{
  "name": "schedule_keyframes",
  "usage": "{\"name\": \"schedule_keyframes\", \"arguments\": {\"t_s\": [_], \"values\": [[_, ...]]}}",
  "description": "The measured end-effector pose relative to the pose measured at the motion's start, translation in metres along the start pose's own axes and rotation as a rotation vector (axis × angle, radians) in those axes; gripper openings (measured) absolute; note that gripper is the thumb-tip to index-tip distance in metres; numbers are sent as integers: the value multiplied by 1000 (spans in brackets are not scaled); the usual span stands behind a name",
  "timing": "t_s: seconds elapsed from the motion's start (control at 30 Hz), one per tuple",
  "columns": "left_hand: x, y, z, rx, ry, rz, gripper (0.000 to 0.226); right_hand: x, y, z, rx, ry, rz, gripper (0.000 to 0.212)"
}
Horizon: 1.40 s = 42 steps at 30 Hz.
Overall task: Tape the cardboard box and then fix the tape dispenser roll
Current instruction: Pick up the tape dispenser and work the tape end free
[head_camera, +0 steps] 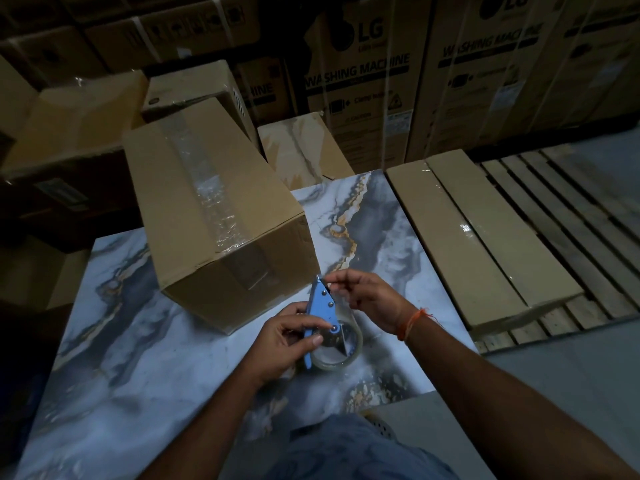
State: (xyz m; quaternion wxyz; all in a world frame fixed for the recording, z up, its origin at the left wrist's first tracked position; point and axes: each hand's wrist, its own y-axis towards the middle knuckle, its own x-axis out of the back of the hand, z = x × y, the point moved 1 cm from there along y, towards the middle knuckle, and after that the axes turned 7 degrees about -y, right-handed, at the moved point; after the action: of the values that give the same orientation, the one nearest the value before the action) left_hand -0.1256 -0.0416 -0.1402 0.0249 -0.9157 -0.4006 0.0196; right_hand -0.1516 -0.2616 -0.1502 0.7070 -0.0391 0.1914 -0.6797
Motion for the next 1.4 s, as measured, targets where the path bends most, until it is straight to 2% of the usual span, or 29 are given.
{"name": "schedule_keyframes", "arguments": {"t_s": [0.23, 0.37, 0.47, 0.6, 0.73, 0.83, 1.0, 1.17, 1.27, 1.37, 1.4], "values": [[1, -1, -1, 9, 22, 4, 25, -3, -1, 6, -89, -75, 55, 57], [1, 0, -1, -20, 33, -24, 25, 3, -3, -1, -140, 33, 18, 40], [4, 0, 1, -30, 34, -32, 24, 6, -2, -5, -134, -88, 23, 30], [5, 0, 2, -5, 78, -24, 26, 8, -2, -6, -141, -134, -38, 29], [8, -1, 4, -22, 151, 5, 30, 6, -1, 1, -259, -34, -91, 27], [13, -1, 6, -39, 263, 22, 30, 5, 1, 2, -307, -24, -68, 29], [19, 0, 9, -68, 454, 72, 33, 1, 0, -7, -313, -142, -20, 30], [23, 1, 12, -61, 589, 133, 34, -1, -1, -19, -317, -273, -136, 25], [25, 0, 14, -58, 644, 184, 29, -1, -3, -23, -348, -311, -145, 21], [26, -2, 18, -69, 707, 232, 27, -1, -3, -25, -328, -460, -143, 13], [26, -3, 19, -79, 738, 253, 27, -2, -4, -26, -293, -538, -148, 16]]}}
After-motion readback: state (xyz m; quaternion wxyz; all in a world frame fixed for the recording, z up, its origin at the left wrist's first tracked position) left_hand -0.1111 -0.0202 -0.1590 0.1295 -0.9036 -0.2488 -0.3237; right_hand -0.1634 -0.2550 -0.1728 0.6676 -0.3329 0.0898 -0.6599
